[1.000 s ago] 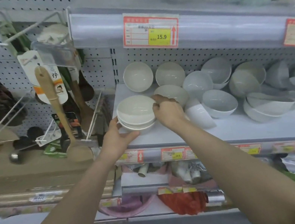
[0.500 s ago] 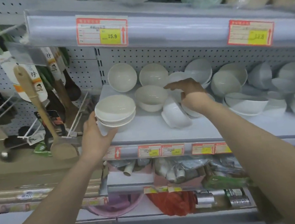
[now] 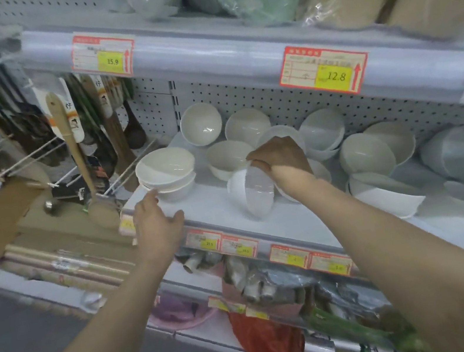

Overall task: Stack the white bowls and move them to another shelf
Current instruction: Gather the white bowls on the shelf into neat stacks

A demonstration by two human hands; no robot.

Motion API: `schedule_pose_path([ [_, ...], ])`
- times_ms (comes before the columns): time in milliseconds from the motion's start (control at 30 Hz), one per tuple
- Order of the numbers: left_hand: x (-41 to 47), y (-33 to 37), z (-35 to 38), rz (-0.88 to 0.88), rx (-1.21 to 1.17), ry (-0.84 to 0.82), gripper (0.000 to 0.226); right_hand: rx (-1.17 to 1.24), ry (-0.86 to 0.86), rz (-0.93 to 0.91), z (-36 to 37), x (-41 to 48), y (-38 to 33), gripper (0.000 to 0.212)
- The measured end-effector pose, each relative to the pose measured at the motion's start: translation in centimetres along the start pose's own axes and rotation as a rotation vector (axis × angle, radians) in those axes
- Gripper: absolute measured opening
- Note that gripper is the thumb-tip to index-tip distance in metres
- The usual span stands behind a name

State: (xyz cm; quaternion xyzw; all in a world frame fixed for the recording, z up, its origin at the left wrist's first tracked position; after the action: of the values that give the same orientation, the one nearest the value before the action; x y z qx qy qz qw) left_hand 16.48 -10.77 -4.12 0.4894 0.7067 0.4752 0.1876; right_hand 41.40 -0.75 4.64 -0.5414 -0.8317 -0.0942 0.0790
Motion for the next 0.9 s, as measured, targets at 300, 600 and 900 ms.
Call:
schedule_pose_path([
  [300,-2.4,4.2,4.7,0.077,-0.063,-0.194,0.047,0.136,0.281,0.369,-3.1,-1.0,5.3,0.026],
  [600,-3.4,7.8,11.8,0.084,-0.113,-0.581,0.064,0.146,0.027,0.803,-2.9,-5.4,12.1,0.026],
  [900,-3.6,9.4,15.9,0.005,-0.200,-0.633,0.096,0.146,-0.126,0.796,-0.8,-5.6,11.7,0.009],
])
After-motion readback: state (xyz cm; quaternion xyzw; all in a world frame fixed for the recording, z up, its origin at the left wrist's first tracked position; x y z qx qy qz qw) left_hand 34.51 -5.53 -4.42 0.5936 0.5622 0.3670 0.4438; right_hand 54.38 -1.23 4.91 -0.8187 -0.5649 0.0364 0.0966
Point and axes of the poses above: each hand's wrist, its own x-axis towards the middle knuckle, its own z-axis out of the palm, y = z × x, the point moved 3 cm from there along x, towards the middle knuckle, and after that the axes turned 12 degrees about -x, right-handed, at the moved point
